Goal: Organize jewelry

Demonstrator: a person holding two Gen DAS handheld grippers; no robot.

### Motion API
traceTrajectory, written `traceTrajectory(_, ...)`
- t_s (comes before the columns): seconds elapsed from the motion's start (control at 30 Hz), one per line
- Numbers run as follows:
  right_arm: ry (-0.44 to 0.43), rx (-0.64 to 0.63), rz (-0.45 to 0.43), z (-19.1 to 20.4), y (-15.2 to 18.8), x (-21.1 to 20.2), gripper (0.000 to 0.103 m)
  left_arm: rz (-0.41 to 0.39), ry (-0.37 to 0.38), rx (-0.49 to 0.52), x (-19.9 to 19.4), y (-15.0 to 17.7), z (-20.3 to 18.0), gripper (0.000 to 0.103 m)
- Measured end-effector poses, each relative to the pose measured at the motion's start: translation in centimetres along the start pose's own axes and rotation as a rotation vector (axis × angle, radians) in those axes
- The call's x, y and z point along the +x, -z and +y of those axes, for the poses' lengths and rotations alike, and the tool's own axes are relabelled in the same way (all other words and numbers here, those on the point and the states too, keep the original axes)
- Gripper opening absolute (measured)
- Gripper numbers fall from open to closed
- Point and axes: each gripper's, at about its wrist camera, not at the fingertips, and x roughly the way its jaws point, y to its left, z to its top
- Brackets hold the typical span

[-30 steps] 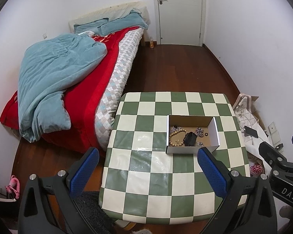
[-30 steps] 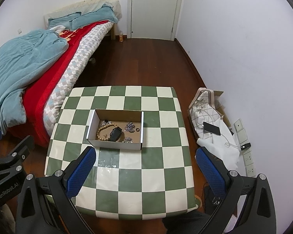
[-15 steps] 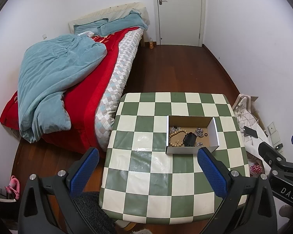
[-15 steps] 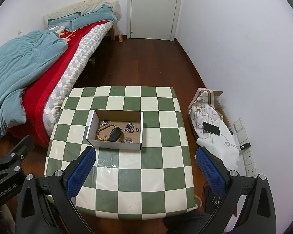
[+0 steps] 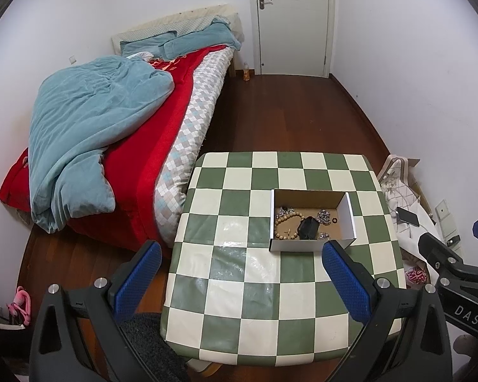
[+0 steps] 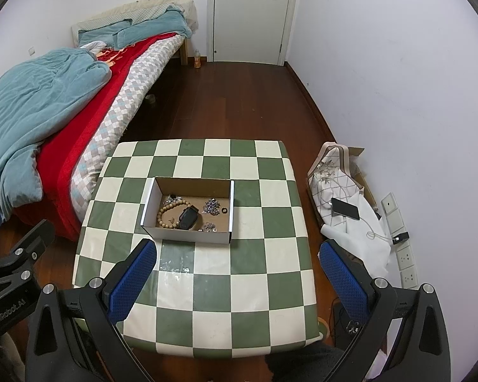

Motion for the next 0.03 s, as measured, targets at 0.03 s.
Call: traceTrajectory(0.03,-0.001,0.001,-0.001,0.04,0.03,0.07,0.103,0.001,0.001,0.000,-0.04,-0.05,0.00,0.103)
